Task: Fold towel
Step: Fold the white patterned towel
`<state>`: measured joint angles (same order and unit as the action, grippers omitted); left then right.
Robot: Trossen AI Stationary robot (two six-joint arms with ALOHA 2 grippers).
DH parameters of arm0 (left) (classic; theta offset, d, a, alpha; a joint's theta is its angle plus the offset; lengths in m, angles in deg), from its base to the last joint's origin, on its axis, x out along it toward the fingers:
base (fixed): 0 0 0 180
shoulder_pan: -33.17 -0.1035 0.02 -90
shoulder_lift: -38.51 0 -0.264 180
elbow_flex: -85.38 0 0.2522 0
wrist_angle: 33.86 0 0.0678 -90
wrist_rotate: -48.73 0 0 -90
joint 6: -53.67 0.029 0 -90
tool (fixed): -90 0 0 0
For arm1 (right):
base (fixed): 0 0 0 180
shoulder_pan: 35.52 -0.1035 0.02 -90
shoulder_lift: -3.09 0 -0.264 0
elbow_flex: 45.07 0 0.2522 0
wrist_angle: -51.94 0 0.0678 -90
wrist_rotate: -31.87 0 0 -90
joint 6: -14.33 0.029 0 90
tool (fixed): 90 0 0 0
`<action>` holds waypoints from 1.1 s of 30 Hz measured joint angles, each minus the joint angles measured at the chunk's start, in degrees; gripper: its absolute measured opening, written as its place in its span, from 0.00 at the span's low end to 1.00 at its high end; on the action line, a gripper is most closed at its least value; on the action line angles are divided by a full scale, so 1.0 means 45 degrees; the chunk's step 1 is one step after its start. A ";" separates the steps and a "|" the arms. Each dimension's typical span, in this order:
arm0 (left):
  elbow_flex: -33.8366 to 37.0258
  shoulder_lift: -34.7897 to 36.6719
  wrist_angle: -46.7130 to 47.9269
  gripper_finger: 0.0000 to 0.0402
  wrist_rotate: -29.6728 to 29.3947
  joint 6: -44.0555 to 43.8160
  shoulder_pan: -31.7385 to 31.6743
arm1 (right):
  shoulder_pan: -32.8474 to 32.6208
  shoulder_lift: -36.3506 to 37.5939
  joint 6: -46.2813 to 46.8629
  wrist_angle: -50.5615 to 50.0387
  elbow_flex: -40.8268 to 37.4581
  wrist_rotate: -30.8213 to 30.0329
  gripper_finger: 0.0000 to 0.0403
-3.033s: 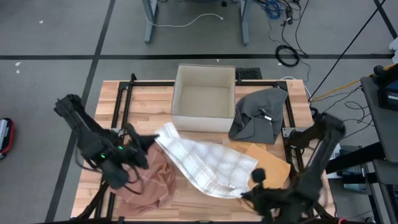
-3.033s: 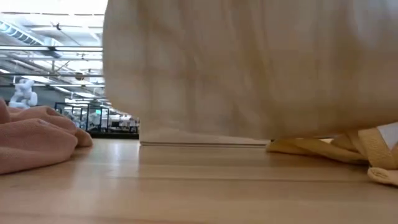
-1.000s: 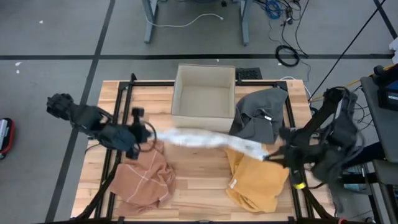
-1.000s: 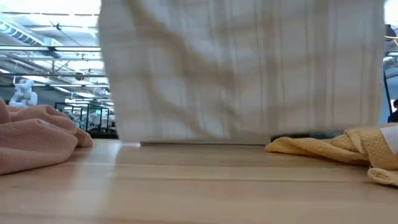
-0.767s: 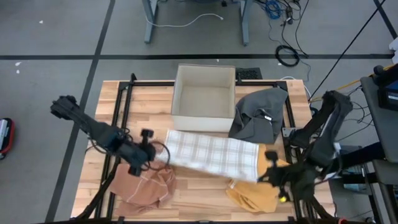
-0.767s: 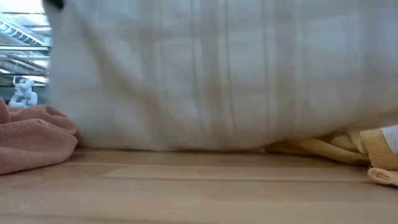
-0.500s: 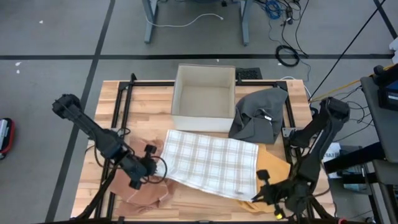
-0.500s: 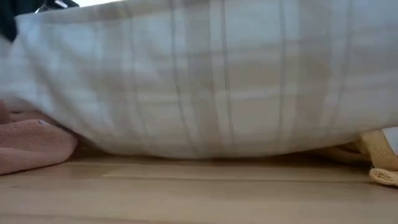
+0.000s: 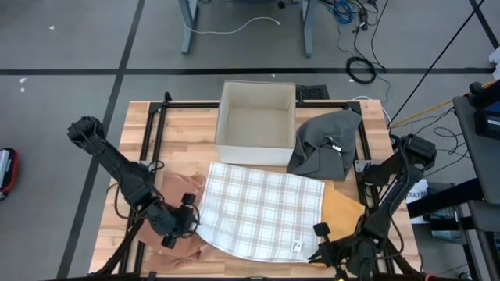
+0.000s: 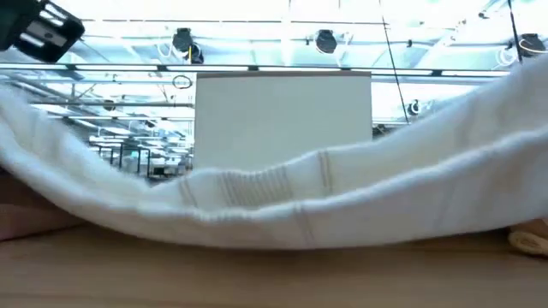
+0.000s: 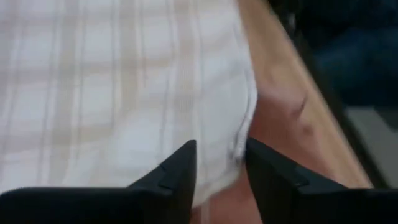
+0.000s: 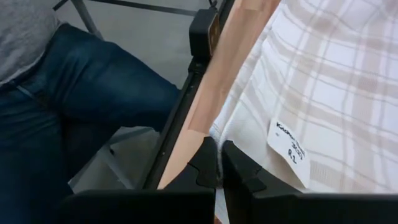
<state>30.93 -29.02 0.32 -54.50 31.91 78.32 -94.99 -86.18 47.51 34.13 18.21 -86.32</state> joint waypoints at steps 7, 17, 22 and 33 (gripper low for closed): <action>-0.0005 -0.1483 -0.6067 0.41 -0.1944 0.4479 -0.0509 | 0.0431 -0.0001 -0.0876 -0.0057 0.0138 -0.0028 0.00; -0.2502 -0.7441 -1.2131 0.41 -0.0379 0.6624 -0.3089 | 0.1460 -0.0001 -0.3162 -0.1106 0.1612 0.0000 0.00; -0.5503 -0.9757 -1.1856 0.41 0.0378 0.6685 -0.3667 | 0.1977 -0.0001 -0.3523 -0.2521 0.2354 0.0005 0.00; -0.9448 -1.2107 -0.8529 0.41 -0.1510 0.7085 -0.3841 | 0.2758 -0.0003 -0.3538 -0.3449 0.2667 0.0003 0.00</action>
<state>-11.59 -83.50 -38.06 -61.30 63.80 61.04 -82.58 -86.19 31.58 18.61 30.21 -86.30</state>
